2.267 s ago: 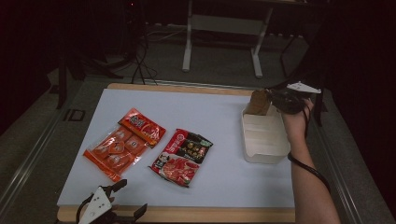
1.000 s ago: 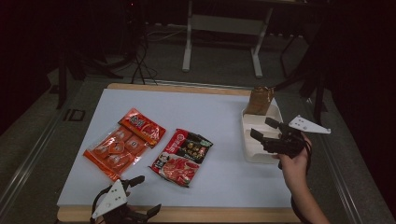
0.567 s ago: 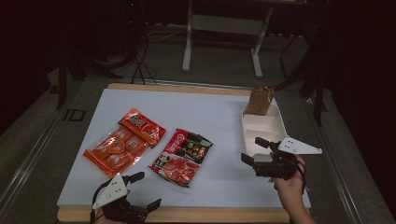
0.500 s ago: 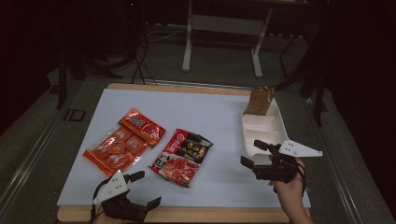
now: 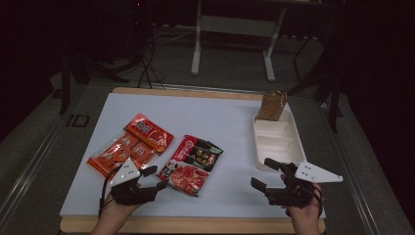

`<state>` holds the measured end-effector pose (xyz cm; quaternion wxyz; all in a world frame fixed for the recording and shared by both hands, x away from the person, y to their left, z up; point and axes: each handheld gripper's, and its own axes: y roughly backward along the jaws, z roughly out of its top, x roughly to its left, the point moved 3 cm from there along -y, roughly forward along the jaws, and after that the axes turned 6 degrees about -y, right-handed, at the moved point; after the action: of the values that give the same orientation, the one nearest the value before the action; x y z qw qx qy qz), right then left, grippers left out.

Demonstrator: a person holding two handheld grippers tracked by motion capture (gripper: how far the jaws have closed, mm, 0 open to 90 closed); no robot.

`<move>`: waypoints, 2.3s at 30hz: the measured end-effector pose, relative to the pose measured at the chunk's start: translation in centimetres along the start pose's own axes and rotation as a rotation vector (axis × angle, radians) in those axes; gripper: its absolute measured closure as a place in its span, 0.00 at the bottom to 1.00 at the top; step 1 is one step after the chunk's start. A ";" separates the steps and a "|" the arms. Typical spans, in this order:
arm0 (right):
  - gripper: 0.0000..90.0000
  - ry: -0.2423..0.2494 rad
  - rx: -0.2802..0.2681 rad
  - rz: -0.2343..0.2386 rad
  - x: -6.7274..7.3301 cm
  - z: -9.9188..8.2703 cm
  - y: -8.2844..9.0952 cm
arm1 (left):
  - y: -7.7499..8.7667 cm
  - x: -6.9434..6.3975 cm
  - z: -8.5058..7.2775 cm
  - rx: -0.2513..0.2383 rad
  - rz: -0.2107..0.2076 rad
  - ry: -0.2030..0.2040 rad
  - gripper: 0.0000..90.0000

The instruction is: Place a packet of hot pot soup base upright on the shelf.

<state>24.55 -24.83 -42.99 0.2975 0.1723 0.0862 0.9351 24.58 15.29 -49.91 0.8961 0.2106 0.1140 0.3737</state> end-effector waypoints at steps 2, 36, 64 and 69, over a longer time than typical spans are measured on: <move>0.18 0.010 0.000 0.010 -0.1 -0.2 -0.1 | -0.6 0.4 -0.1 0.022 0.051 -0.010 0.56; 0.18 0.032 0.048 0.019 -0.7 -1.3 -0.4 | -7.2 3.9 -2.1 0.352 0.152 0.013 1.00; 0.18 0.038 0.058 0.022 -0.6 -1.4 -0.6 | -8.3 -0.6 -1.6 0.391 0.050 -0.071 1.00; 0.20 0.033 0.053 0.031 -0.9 -1.5 -0.5 | -7.7 0.9 -0.3 0.329 0.089 -0.038 1.00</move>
<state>24.94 -24.98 -44.73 0.2771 0.1658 0.1132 0.9396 29.86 11.19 -53.76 0.8341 0.3662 0.1475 0.3852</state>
